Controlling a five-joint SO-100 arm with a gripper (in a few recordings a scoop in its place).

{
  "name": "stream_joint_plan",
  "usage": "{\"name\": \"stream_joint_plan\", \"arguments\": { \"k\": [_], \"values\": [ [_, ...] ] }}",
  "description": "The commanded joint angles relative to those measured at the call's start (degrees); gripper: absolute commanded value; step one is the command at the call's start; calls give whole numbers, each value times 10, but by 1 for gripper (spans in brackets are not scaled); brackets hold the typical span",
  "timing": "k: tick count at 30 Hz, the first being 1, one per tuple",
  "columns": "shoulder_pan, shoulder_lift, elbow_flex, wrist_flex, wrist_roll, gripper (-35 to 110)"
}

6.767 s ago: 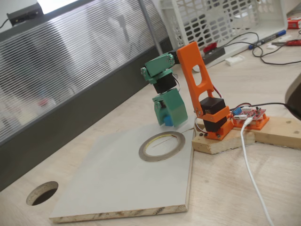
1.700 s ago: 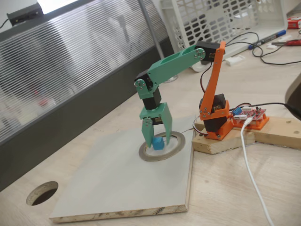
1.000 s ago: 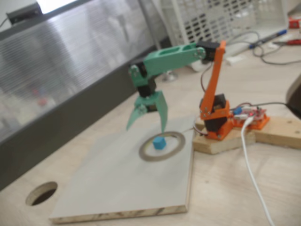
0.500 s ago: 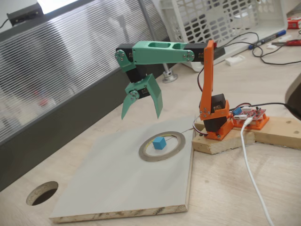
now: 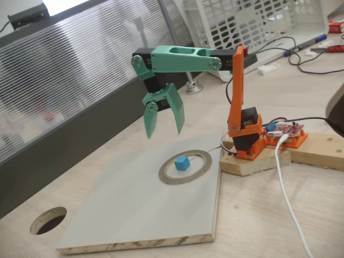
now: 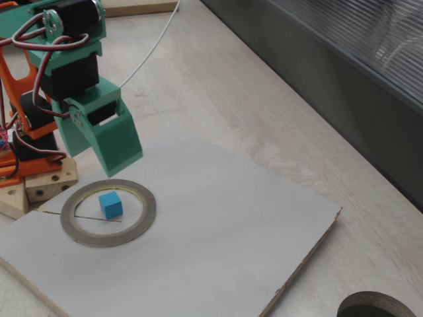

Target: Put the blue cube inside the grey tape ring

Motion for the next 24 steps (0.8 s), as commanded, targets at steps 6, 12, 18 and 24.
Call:
{"name": "stream_joint_plan", "arguments": {
  "k": [6, 12, 18, 24],
  "values": [
    [9, 16, -9, 5, 4, -3],
    [9, 11, -2, 8, 4, 0],
    [9, 10, -1, 10, 4, 0],
    [9, 9, -1, 9, 4, 0]
  ]
}}
